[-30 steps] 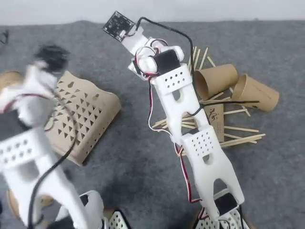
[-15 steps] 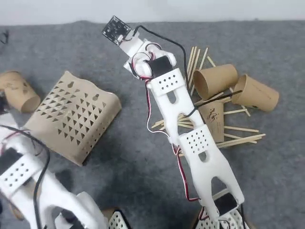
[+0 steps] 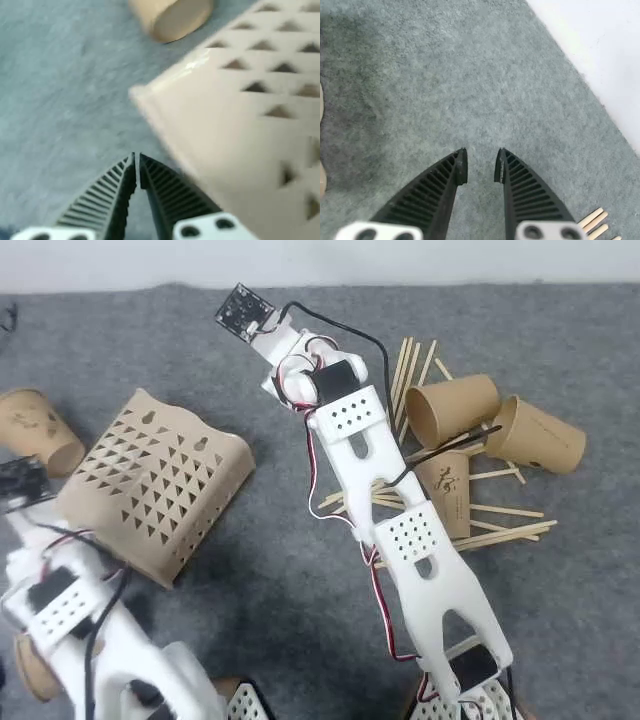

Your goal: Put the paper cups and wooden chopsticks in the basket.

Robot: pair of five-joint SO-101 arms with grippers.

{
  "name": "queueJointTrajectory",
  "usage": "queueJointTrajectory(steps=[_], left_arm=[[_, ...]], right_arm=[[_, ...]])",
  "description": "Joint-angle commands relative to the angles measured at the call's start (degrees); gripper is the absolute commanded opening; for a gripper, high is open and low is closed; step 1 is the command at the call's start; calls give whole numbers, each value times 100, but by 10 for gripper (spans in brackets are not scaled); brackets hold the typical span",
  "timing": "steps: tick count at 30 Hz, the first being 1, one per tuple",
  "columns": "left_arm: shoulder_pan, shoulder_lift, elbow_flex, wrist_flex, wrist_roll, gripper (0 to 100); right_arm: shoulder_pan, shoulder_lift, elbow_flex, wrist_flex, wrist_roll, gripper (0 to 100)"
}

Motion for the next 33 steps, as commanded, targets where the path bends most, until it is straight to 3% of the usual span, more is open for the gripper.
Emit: queueJointTrajectory(steps=[1,6,17,26,33], left_arm=[[457,-158,-4,-316,79,15],[1169,-158,-22,-316,88,15],[2268,-158,-136,-360,88,15],[2321,-149,-180,-343,88,15],[2075,-220,-277,-325,97,15]], right_arm=[[-13,-110,-211,268,79,113],[-92,75,-264,787,79,56],[-180,163,-360,1569,79,52],[-321,-523,-352,2413,79,48],[-567,-892,-360,2378,79,47]])
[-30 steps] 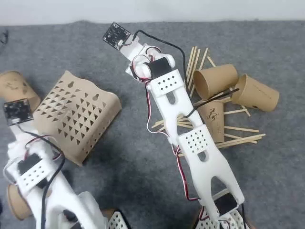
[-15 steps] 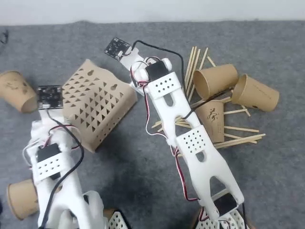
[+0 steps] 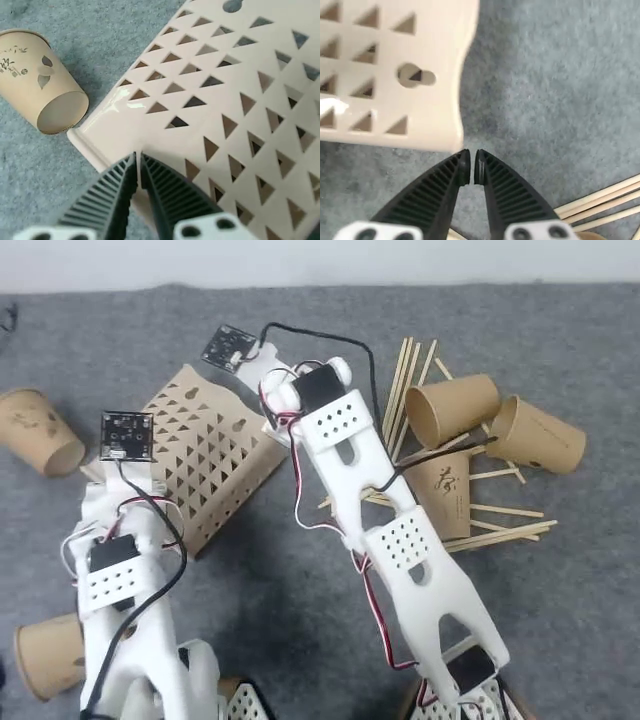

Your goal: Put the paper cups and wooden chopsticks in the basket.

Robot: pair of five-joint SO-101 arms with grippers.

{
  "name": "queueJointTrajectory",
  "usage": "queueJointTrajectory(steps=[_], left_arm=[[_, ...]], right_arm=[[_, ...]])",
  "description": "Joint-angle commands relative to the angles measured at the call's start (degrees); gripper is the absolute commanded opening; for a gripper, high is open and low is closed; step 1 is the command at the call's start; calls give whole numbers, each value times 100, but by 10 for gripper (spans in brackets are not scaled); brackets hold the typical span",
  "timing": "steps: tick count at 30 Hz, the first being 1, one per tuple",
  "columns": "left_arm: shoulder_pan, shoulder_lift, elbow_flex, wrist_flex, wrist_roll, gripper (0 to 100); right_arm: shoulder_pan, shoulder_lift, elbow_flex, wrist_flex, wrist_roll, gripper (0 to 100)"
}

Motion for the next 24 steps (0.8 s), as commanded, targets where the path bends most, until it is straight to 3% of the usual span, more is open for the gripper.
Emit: queueJointTrajectory(steps=[1,5,9,13,18,24], left_arm=[[-299,-176,-347,-9,70,15],[-1037,-492,-1051,475,527,15],[-1714,-941,-1358,651,1152,15],[-1864,-1134,-998,554,1248,16],[-1881,-1046,13,-686,1196,17],[-1873,-756,681,-1837,501,16]], right_arm=[[4,-637,-229,-84,53,47],[382,-1059,-220,-479,9,52],[286,-1235,-193,-752,0,99],[22,-945,-185,-998,35,148],[-22,-127,-193,-1657,62,151],[92,435,-211,-1903,193,149]])
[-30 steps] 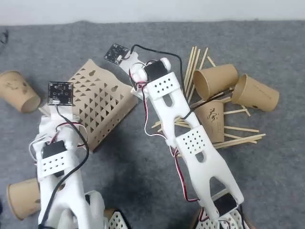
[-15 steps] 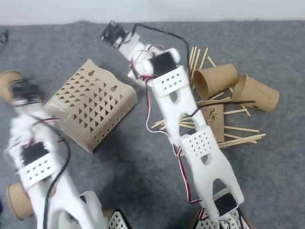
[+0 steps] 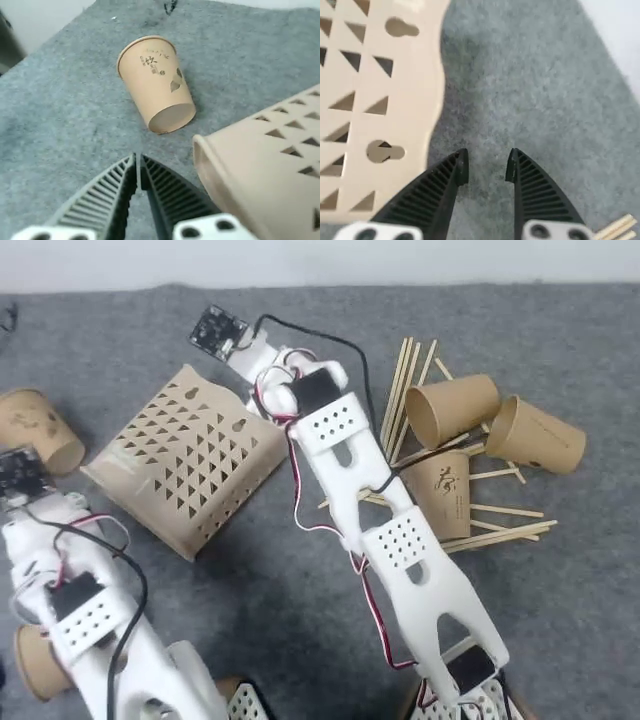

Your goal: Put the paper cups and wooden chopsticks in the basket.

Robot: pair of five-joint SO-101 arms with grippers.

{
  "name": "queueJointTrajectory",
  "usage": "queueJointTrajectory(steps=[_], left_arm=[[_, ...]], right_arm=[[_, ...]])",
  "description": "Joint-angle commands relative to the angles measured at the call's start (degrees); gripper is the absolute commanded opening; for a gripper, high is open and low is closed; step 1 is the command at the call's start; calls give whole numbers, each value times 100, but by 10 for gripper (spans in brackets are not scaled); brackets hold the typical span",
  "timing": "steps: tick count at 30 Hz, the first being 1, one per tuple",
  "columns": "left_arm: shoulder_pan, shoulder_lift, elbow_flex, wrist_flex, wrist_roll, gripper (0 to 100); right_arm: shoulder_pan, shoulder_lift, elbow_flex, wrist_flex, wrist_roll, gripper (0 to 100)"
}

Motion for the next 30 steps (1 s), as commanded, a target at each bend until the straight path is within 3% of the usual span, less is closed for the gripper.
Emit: queueJointTrajectory(steps=[1,9,14,17,22,27,30], left_arm=[[-26,211,57,-545,-343,16],[396,1741,-180,-615,-1090,16],[782,3033,-1068,-633,-1064,16],[809,3596,-1596,-615,-932,17],[897,3789,-2035,-615,-571,18],[1530,3771,-2123,-615,-580,19],[1978,3771,-2132,-624,-580,19]], right_arm=[[84,40,-211,-110,308,148],[110,251,-211,101,501,147],[92,251,-211,681,554,147],[92,224,-220,1244,976,147],[136,224,-220,1947,1204,139],[198,-48,-220,2026,1134,102],[277,-374,-211,2026,703,102]])
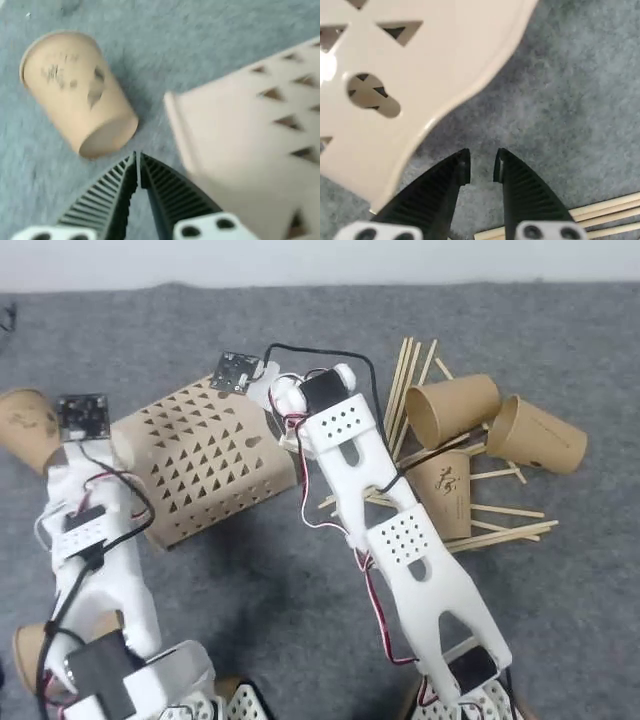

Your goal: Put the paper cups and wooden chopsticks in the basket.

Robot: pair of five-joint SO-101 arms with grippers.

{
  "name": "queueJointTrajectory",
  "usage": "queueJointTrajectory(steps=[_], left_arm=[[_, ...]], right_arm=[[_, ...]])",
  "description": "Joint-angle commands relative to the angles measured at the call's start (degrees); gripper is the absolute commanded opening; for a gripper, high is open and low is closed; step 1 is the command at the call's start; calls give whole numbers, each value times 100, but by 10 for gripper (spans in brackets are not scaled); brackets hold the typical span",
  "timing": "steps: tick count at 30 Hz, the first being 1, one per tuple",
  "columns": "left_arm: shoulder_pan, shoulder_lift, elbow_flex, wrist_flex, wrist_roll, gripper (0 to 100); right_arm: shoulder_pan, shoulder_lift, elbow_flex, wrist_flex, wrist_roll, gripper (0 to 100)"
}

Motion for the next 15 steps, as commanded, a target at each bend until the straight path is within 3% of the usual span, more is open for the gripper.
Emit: queueJointTrajectory(steps=[1,8,15], left_arm=[[703,18,-145,-70,53,19],[1327,9,-189,-79,70,19],[431,9,-690,-62,527,18]], right_arm=[[101,-708,-62,215,-378,102],[259,-919,-35,224,-422,102],[224,-4,-70,-84,-422,102]])
